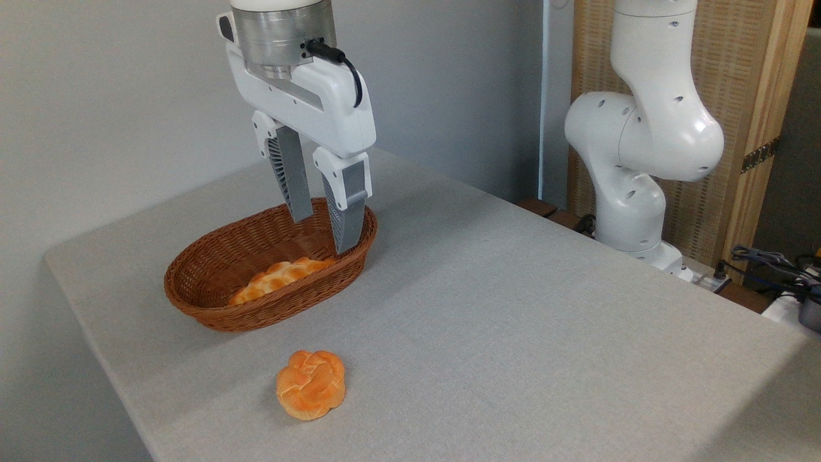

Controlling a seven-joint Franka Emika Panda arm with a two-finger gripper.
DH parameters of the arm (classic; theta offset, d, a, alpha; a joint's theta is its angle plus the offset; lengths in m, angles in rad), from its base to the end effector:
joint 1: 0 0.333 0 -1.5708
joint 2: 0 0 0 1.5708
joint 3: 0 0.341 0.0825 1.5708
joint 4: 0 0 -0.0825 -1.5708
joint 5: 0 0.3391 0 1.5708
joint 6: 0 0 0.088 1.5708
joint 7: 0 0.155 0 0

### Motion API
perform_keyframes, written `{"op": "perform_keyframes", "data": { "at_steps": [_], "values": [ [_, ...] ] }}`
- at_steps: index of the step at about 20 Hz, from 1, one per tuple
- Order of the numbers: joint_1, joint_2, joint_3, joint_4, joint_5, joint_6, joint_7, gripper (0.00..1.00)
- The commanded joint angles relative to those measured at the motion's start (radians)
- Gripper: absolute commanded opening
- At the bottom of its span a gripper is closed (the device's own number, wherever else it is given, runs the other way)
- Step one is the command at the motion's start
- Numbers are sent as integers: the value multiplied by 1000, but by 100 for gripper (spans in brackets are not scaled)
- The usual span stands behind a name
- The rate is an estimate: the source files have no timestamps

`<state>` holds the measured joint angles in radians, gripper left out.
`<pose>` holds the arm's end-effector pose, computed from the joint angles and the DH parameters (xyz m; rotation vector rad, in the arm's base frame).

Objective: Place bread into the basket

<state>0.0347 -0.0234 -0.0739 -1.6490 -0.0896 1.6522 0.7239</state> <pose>0.5088 -0.0336 0.5876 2.8497 -1.1333 0.0835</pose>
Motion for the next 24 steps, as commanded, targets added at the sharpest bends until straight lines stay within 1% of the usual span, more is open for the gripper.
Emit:
{"op": "perform_keyframes", "data": {
  "at_steps": [1, 13, 17, 20, 22, 24],
  "values": [
    [-6, -10, 0, 11, 14, -25, -3, 100],
    [-6, -10, -1, 11, 14, -23, -3, 100],
    [-6, -9, -4, 6, 14, 3, 2, 100],
    [-4, -3, -1, -12, 16, 105, 41, 100],
    [-4, 2, 5, -57, 19, 171, 74, 100],
    [-4, 20, 5, -107, 19, 278, 83, 100]
  ]
}}
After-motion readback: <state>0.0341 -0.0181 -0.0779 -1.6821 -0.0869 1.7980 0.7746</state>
